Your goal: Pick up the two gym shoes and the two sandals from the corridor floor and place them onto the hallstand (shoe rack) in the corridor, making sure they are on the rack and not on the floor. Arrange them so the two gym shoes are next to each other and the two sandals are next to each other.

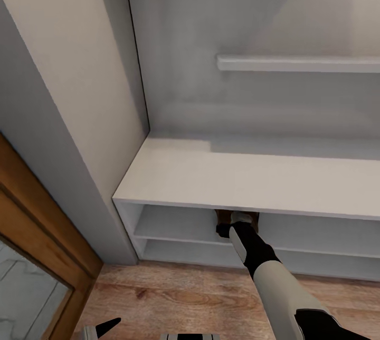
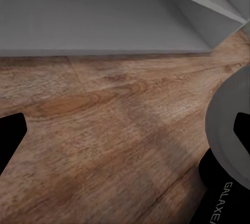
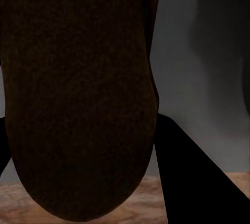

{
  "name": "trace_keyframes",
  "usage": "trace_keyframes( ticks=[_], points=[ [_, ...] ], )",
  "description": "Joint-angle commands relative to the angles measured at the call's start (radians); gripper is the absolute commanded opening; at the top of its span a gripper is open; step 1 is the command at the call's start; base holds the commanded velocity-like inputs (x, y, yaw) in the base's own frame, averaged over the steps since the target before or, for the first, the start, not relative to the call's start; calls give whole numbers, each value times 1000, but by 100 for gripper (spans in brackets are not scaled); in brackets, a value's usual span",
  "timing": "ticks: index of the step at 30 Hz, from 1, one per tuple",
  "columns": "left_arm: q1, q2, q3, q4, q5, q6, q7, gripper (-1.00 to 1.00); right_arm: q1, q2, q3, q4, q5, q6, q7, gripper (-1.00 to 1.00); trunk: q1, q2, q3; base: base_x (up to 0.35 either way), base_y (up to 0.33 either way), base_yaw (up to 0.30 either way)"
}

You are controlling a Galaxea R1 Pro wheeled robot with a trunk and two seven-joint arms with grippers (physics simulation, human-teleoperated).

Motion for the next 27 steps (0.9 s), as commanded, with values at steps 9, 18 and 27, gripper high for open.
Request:
trace_keyframes(
  ticks=[9, 18, 27],
  points=[
    [-1, 0, 1, 1, 1, -5, -4, 100, 0, 1, -3, -1, -10, 4, -5, -100, 0, 0, -1, 40, 0, 0],
    [-1, 0, 1, 1, 0, -5, -3, 100, 0, 1, -4, -2, -9, 4, -5, -100, 0, 0, -1, 23, 0, 0],
    [-1, 0, 1, 1, 1, -6, -4, 100, 0, 1, -5, -3, -9, 4, -5, 100, 0, 0, -1, 0, 0, 0]
  ],
)
